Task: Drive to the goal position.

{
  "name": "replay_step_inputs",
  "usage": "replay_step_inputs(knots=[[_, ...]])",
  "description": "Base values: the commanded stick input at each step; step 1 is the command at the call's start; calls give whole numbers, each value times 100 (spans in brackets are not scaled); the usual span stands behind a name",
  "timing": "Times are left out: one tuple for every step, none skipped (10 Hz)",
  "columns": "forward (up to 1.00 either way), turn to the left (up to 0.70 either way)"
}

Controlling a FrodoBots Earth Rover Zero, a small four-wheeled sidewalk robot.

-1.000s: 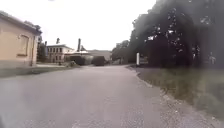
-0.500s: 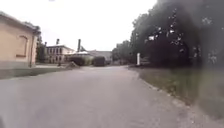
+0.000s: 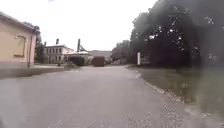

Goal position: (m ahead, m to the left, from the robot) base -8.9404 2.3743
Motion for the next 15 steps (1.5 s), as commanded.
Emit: replay_step_inputs(knots=[[70,27],[70,27],[70,27],[70,27],[70,27],[70,27],[70,27],[41,16],[0,0],[0,0],[0,0],[0,0],[0,0],[0,0],[0,0]])
